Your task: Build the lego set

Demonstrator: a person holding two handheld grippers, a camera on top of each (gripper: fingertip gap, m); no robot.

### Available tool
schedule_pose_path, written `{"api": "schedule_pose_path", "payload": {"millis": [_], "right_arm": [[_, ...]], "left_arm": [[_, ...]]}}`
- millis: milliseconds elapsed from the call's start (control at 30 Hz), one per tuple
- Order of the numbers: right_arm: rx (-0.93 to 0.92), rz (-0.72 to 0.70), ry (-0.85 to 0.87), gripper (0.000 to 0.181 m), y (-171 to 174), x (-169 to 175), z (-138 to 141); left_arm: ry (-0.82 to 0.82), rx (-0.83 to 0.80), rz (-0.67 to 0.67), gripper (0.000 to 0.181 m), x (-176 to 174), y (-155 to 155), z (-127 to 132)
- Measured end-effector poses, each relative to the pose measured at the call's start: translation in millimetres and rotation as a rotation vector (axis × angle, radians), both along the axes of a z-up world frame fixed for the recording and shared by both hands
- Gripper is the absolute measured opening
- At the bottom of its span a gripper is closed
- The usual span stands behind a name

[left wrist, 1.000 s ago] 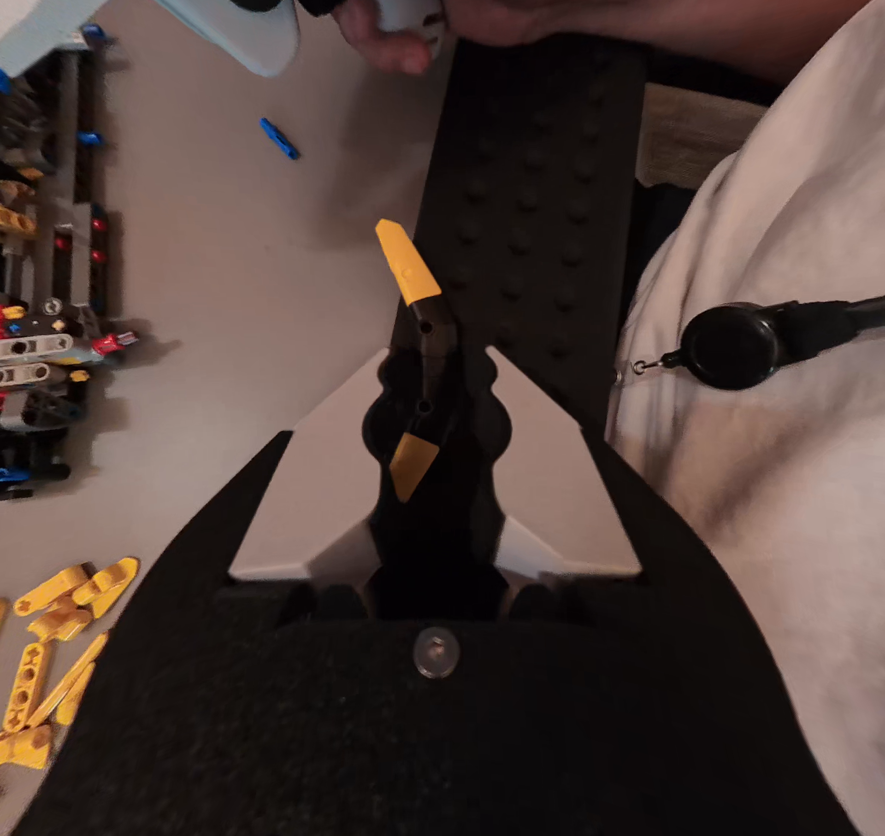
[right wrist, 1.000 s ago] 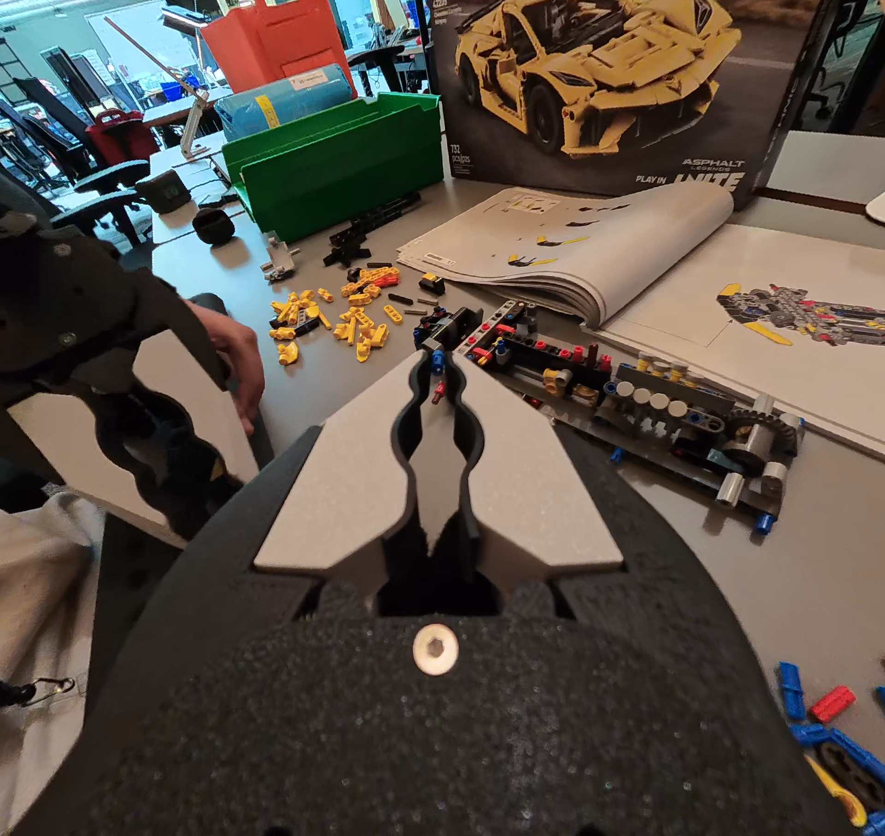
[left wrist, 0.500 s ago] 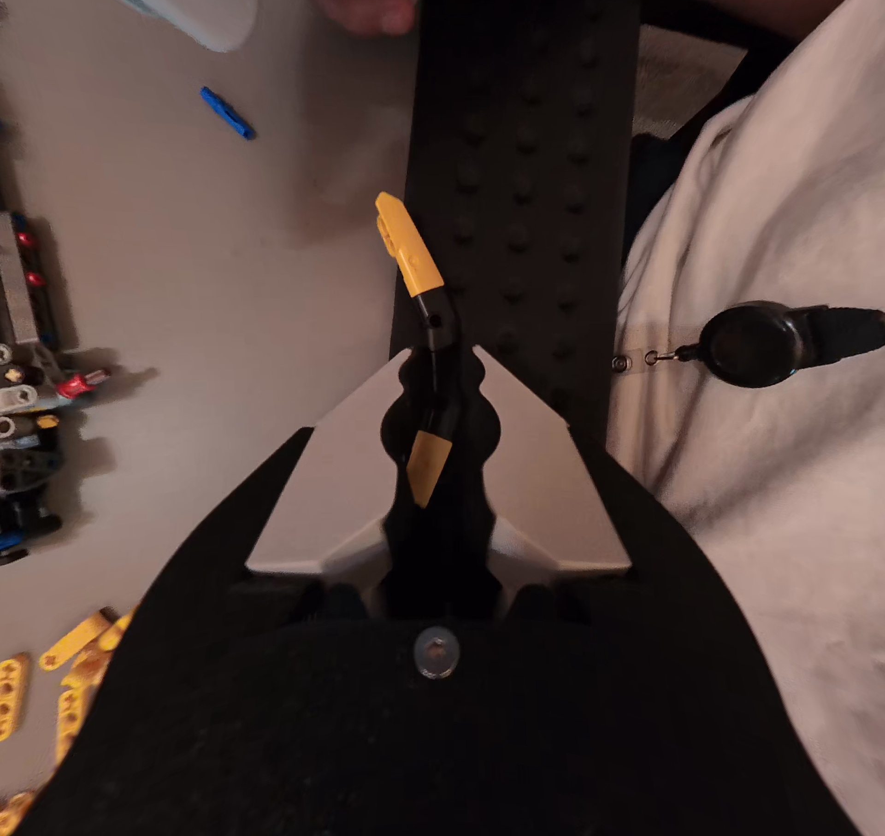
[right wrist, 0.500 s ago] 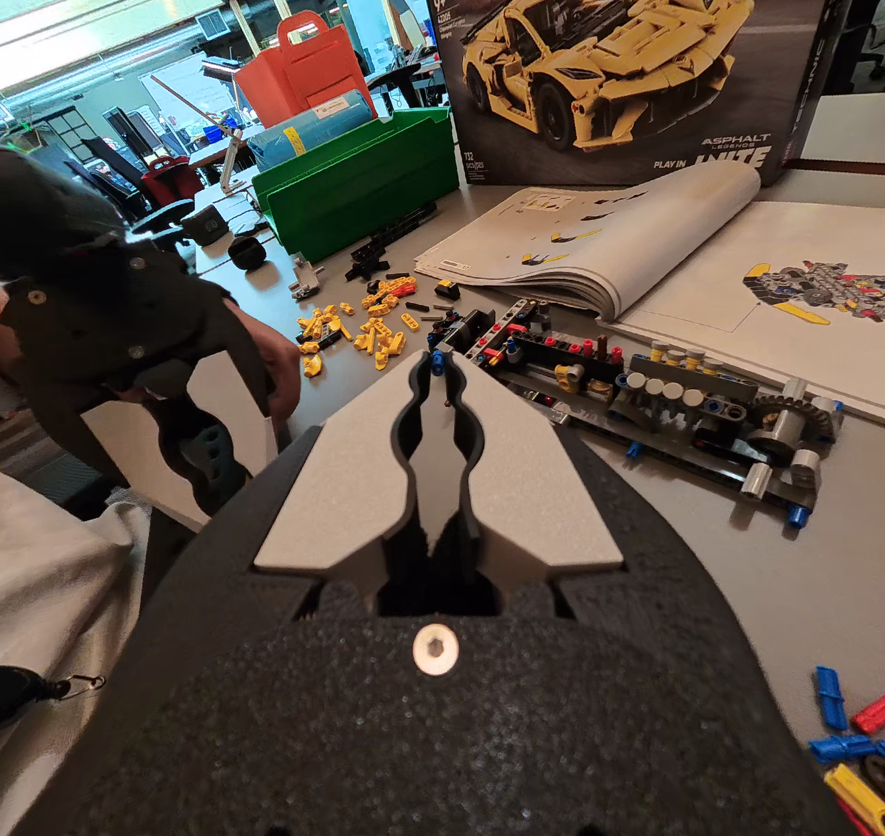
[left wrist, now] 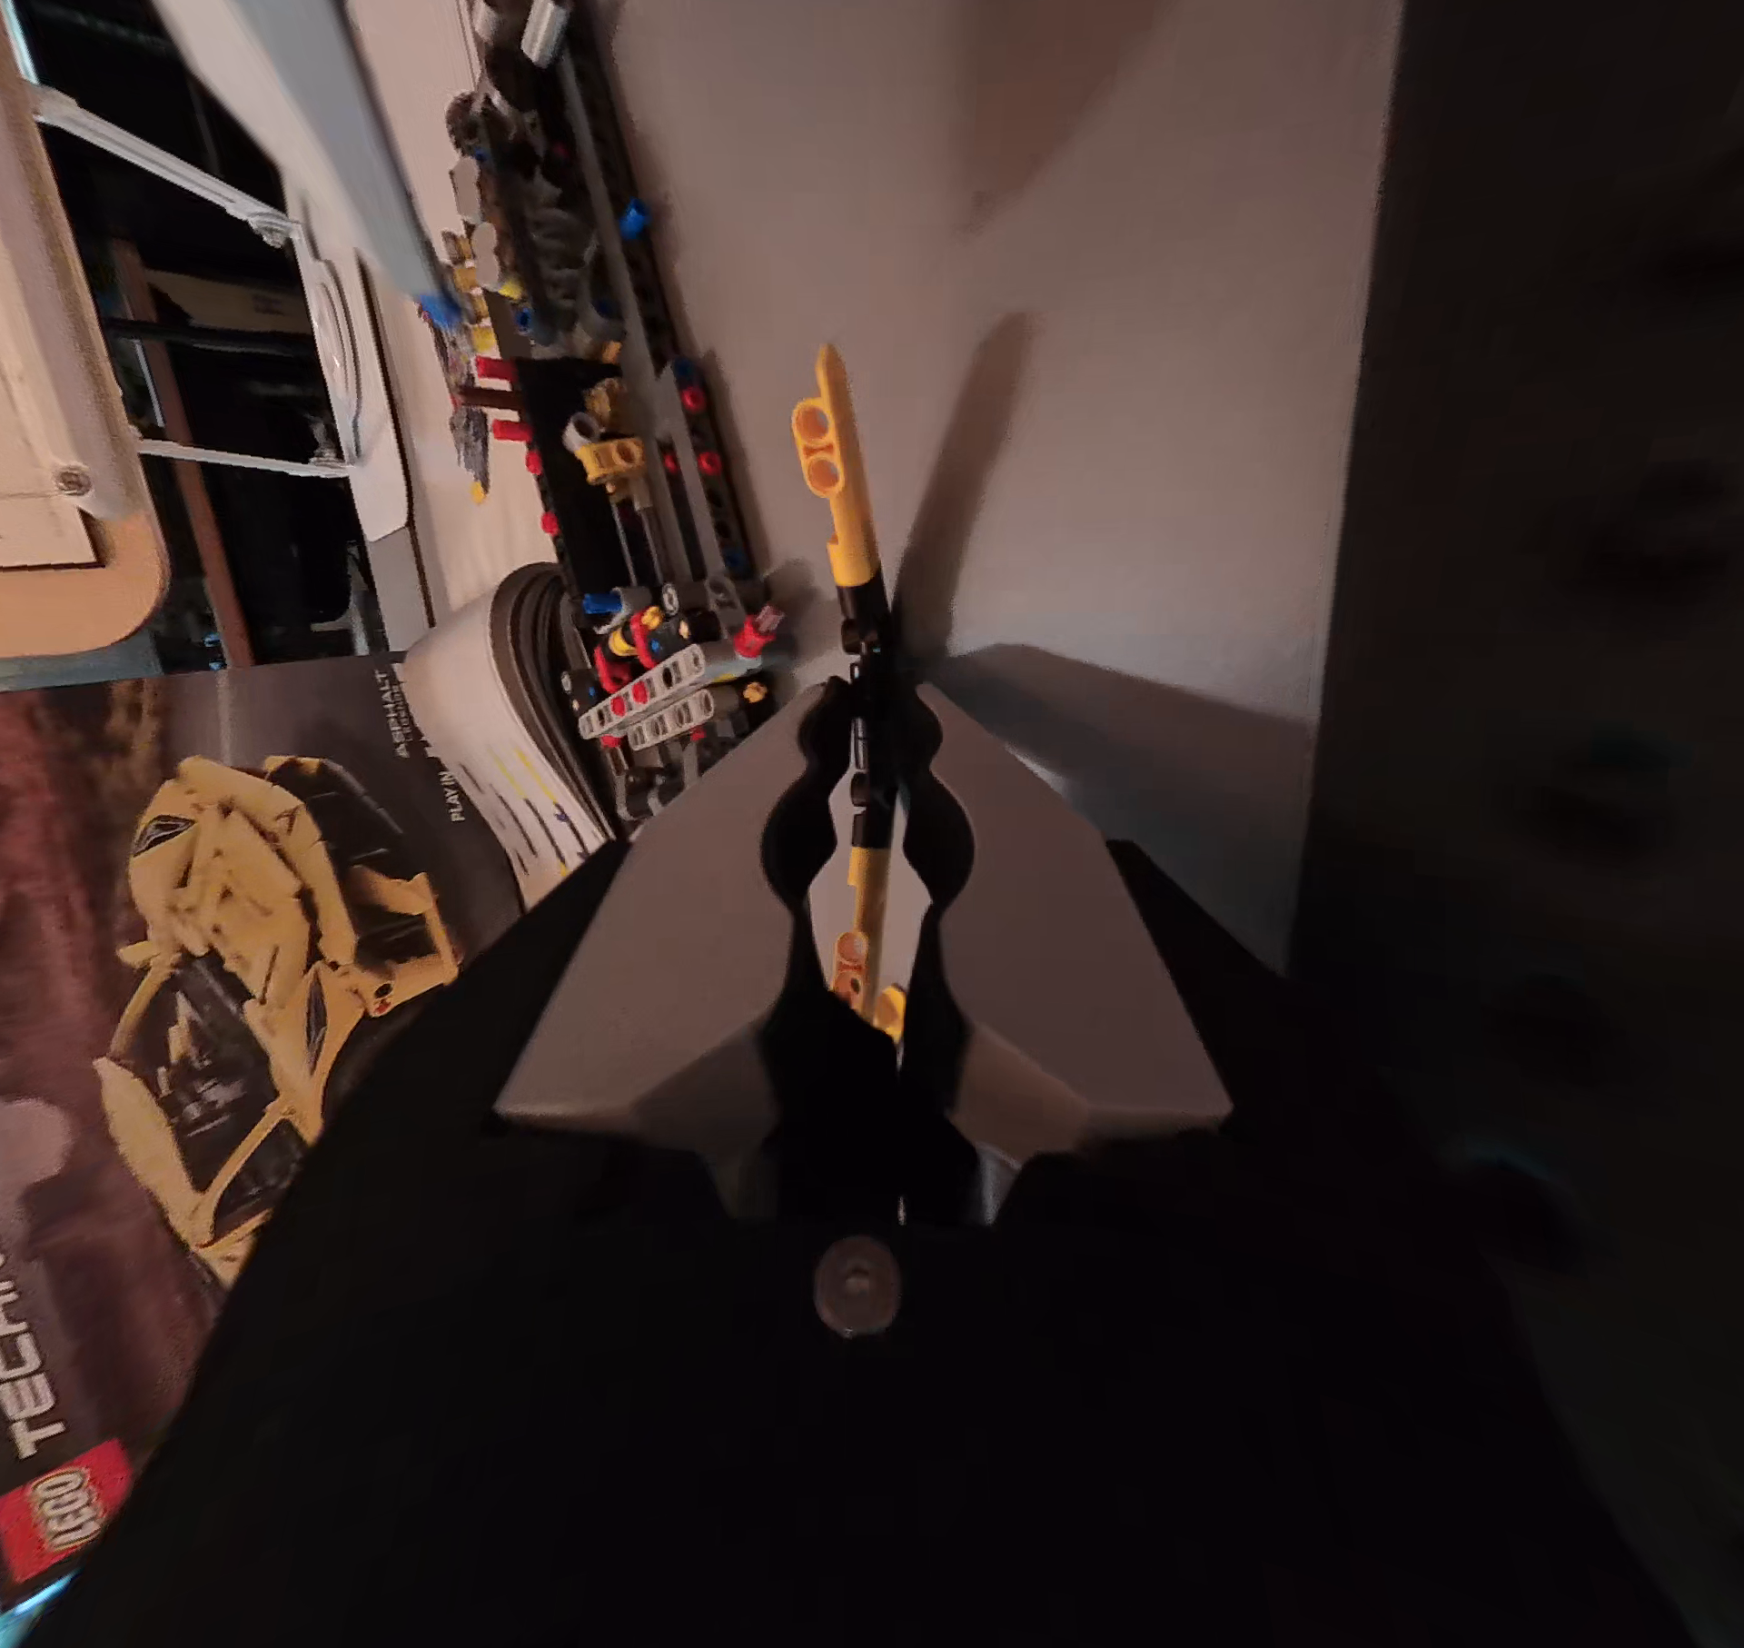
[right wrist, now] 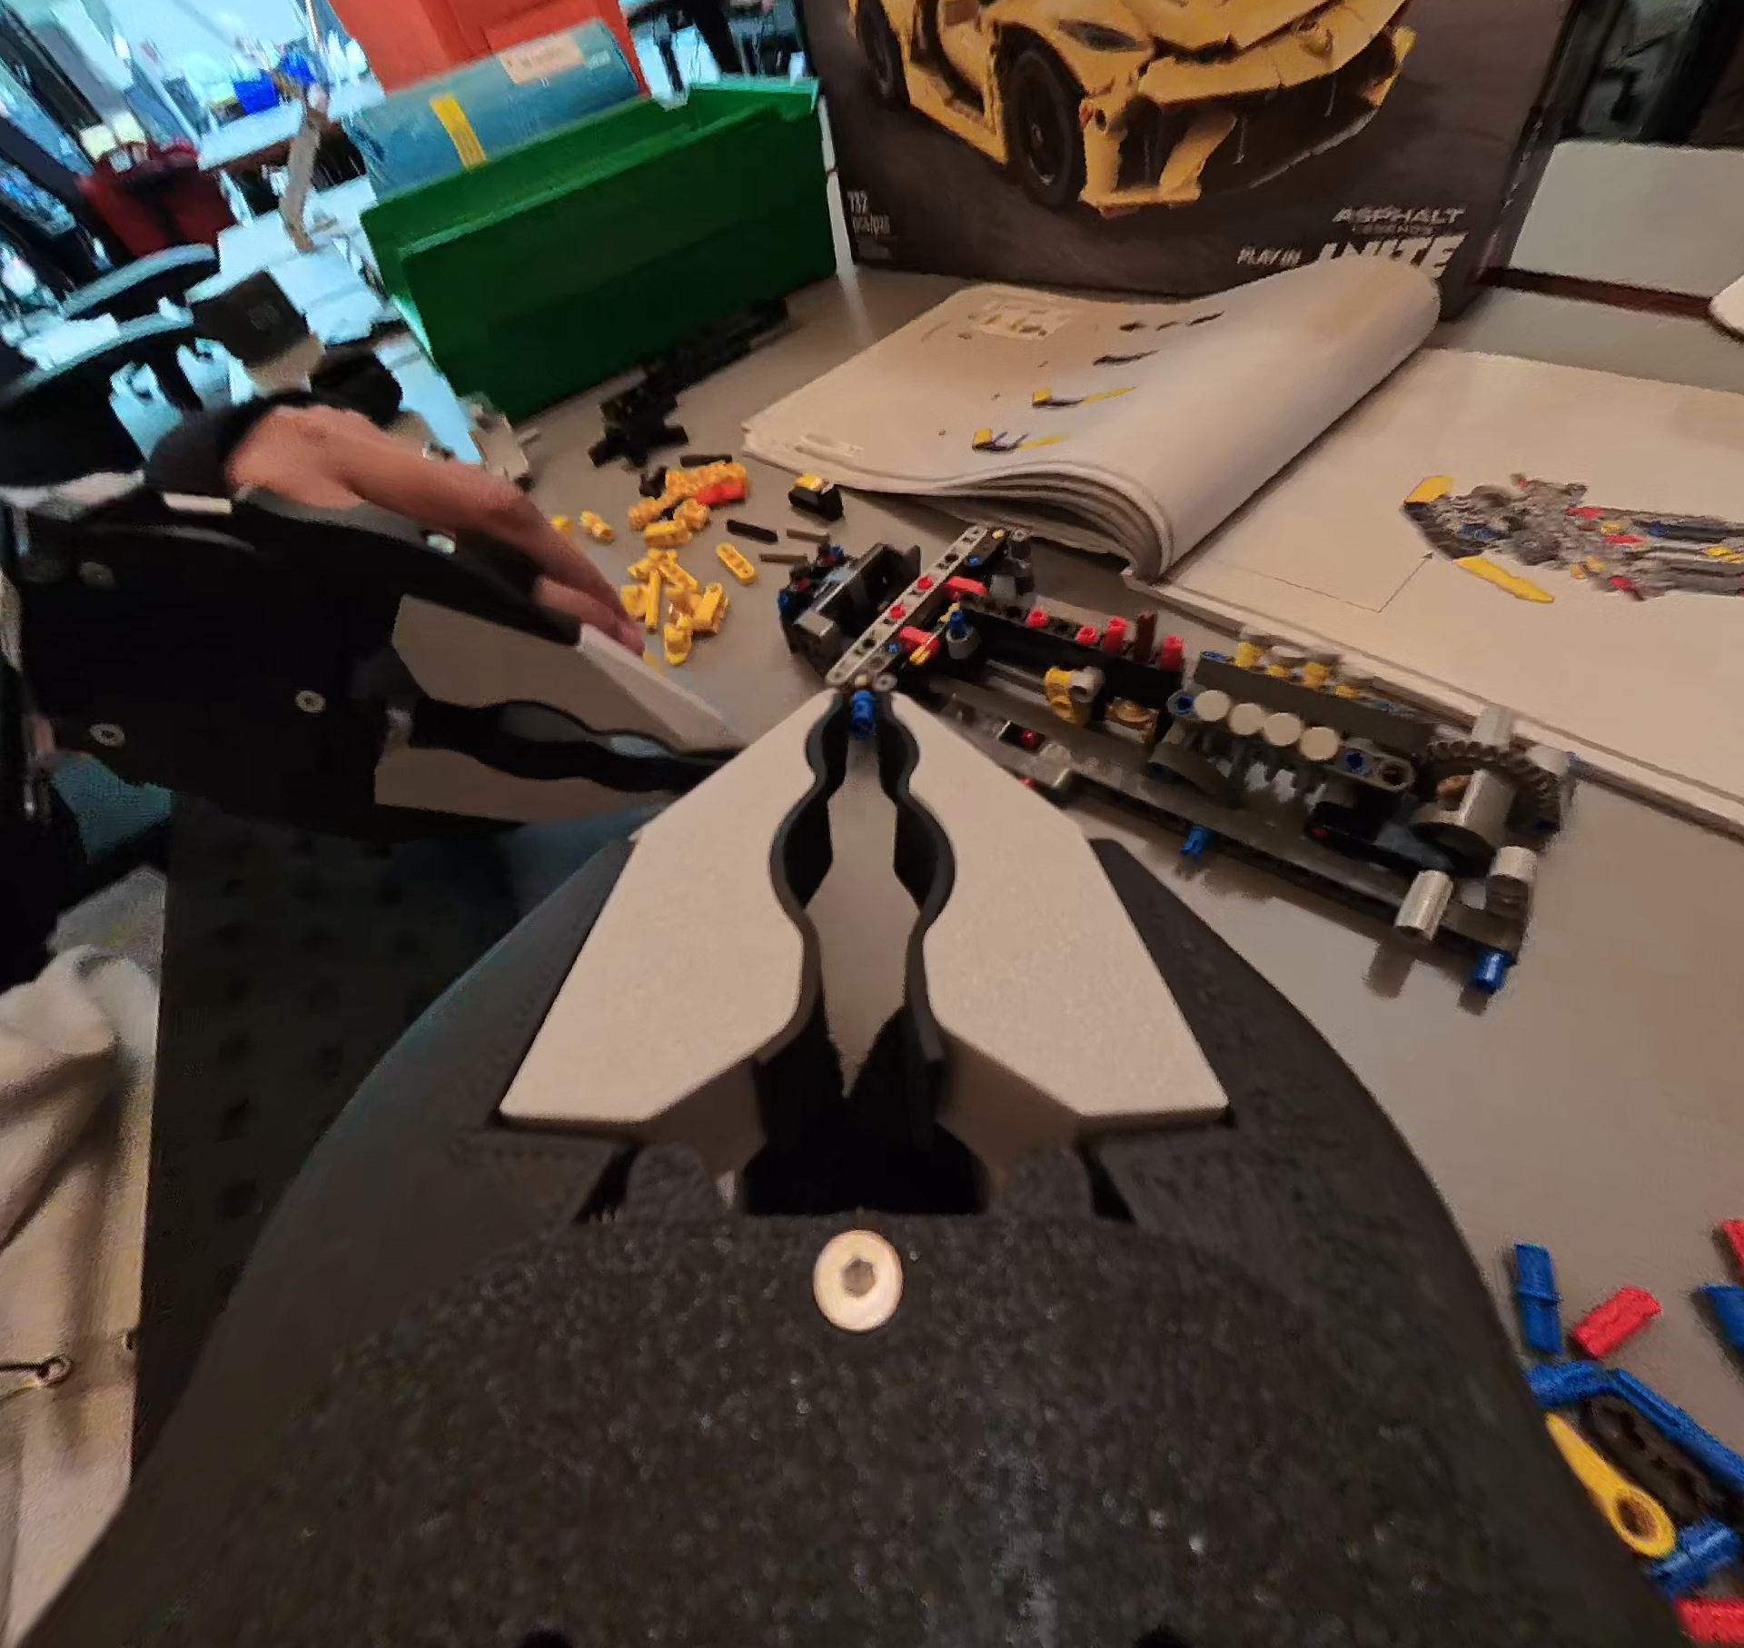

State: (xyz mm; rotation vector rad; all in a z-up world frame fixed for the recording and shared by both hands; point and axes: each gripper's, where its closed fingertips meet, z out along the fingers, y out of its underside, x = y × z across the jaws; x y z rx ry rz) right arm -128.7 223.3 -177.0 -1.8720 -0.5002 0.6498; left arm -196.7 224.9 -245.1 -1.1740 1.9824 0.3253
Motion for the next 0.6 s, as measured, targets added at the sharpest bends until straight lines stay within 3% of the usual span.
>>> {"api": "schedule_pose_path", "payload": {"millis": [167,267,433,600], "right_arm": [[-0.018,0.167,-0.158,0.004,-19.3,-32.6,-18.1],[-0.002,0.219,-0.282,0.004,-26.5,-45.0,-29.7],[0.09,0.127,-0.41,0.005,-17.9,-39.0,-27.6],[0.146,0.027,-0.439,0.004,-8.4,-27.3,-17.6]], "left_arm": [[-0.051,-0.165,0.061,0.006,0.8,-1.8,-0.3],[-0.158,-0.406,0.141,0.006,5.2,-9.0,3.4],[-0.412,-0.855,0.262,0.007,21.2,-15.7,21.3],[-0.572,-0.976,0.277,0.006,35.2,-11.3,37.4]]}}
